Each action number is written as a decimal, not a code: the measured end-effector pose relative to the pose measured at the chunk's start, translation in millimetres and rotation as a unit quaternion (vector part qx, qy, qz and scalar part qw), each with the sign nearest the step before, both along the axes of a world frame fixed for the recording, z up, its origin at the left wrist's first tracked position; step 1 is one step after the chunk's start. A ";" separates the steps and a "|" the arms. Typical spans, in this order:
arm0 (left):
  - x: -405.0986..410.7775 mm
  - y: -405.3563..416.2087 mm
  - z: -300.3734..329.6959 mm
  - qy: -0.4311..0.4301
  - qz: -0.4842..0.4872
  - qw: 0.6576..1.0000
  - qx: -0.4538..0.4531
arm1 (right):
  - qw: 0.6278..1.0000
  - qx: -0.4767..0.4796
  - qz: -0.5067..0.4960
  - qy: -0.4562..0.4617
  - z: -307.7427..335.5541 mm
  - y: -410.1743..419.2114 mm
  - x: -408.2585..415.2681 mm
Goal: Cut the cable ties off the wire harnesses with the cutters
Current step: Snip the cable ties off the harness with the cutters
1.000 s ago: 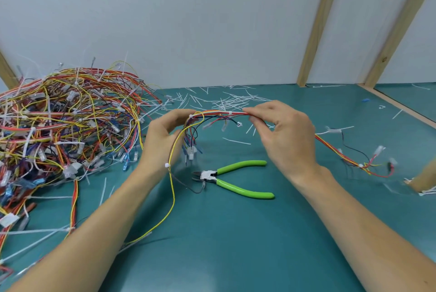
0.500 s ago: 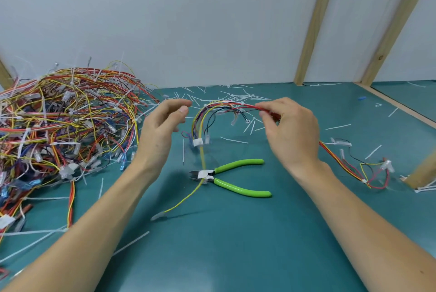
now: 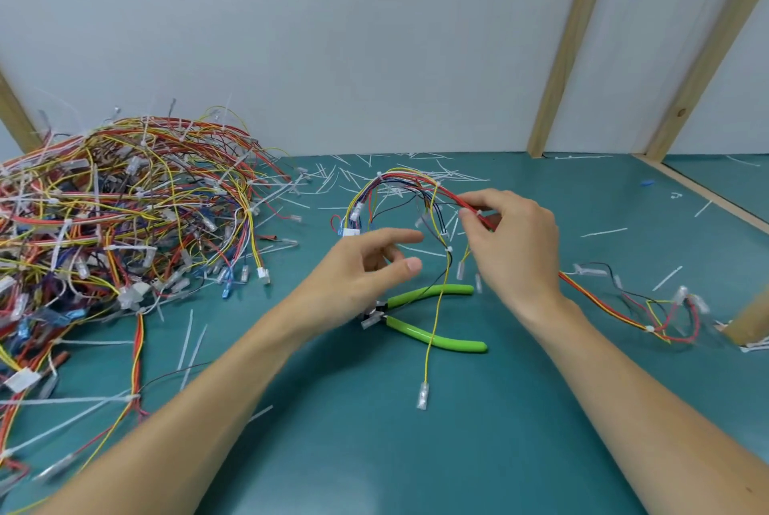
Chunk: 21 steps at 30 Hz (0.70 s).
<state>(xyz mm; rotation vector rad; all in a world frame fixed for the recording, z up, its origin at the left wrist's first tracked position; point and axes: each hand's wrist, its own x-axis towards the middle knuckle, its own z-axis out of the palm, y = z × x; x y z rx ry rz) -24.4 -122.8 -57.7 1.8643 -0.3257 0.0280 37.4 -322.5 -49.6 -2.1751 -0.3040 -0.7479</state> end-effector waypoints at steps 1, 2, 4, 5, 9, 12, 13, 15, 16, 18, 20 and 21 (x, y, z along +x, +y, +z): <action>-0.9 -1.8 -0.8 -0.015 0.001 0.999 0.031 | 1.000 0.005 0.010 -0.002 -0.7 3.1 -1.9; -2.2 -3.3 -0.5 -0.030 0.000 0.998 0.054 | 1.000 0.010 0.019 -0.004 -1.3 5.7 -3.7; -3.9 -5.3 0.9 -0.040 -0.009 0.997 0.059 | 0.999 0.018 0.033 -0.007 -1.9 9.7 -6.7; -4.3 -6.2 1.5 -0.036 -0.015 0.998 0.050 | 0.999 0.020 0.039 -0.007 -2.2 11.1 -7.8; -6.0 -9.5 3.5 -0.016 -0.034 0.999 -0.008 | 0.998 0.023 0.050 -0.004 -3.3 12.8 -8.3; -6.1 -7.3 4.9 0.011 -0.072 0.992 -0.106 | 0.998 0.028 0.054 -0.001 -2.8 11.1 -7.8; -6.5 -6.0 5.7 0.008 -0.084 0.989 -0.123 | 0.998 0.031 0.054 -0.002 -2.1 10.6 -7.6; -7.6 -4.0 8.8 0.010 -0.085 0.985 -0.153 | 0.998 0.036 0.050 -0.006 -0.6 9.4 -6.9; -7.1 -2.5 10.8 0.009 -0.074 0.983 -0.166 | 0.998 0.039 0.045 -0.008 0.2 8.1 -6.0; -3.4 1.8 13.2 -0.022 -0.006 0.986 -0.167 | 0.999 0.041 0.031 -0.007 1.6 4.4 -3.6; 1.9 10.5 14.4 -0.086 0.122 0.979 -0.137 | 1.000 0.029 0.003 -0.011 3.0 -0.1 -1.2; 4.6 16.7 14.0 -0.124 0.195 0.966 -0.112 | 0.999 0.024 -0.013 -0.019 4.0 -1.9 -0.4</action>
